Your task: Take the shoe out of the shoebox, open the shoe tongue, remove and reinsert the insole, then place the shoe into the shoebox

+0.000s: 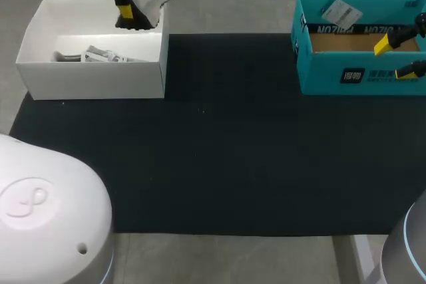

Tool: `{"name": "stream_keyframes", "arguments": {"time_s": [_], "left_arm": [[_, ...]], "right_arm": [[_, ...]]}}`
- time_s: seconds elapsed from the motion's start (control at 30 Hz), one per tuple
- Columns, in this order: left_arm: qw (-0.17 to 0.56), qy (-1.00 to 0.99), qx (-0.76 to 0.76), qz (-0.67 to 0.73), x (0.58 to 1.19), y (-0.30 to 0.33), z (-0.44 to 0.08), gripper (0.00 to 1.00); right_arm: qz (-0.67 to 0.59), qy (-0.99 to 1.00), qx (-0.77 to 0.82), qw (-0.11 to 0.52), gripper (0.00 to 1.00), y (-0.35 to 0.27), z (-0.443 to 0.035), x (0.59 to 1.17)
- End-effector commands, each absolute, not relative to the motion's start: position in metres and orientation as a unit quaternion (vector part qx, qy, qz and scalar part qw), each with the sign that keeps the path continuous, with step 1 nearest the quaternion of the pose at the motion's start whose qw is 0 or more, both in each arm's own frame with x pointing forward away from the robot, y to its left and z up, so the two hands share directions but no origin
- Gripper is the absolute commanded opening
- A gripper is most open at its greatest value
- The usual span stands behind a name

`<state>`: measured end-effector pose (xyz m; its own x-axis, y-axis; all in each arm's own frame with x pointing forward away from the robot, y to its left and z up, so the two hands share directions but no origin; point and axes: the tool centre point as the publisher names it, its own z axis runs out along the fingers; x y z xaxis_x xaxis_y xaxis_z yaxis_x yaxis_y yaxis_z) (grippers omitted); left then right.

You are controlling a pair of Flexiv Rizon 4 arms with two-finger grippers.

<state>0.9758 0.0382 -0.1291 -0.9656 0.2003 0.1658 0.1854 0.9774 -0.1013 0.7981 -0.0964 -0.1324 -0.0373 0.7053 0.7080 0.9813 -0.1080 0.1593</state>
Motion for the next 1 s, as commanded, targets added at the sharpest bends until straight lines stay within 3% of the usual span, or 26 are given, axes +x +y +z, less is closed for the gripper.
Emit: {"name": "stream_keyframes", "arguments": {"time_s": [0.03,1.0], "left_arm": [[0.095,-0.99,-0.097,0.021,0.993,0.055,-0.127,0.0],[0.084,-0.992,-0.09,-0.018,1.017,0.093,-0.128,0.0]], "right_arm": [[-0.337,-0.636,-0.664,0.204,1.0,-0.096,-0.133,0.798],[-0.337,-0.636,-0.664,0.204,1.0,-0.096,-0.133,0.798]]}}
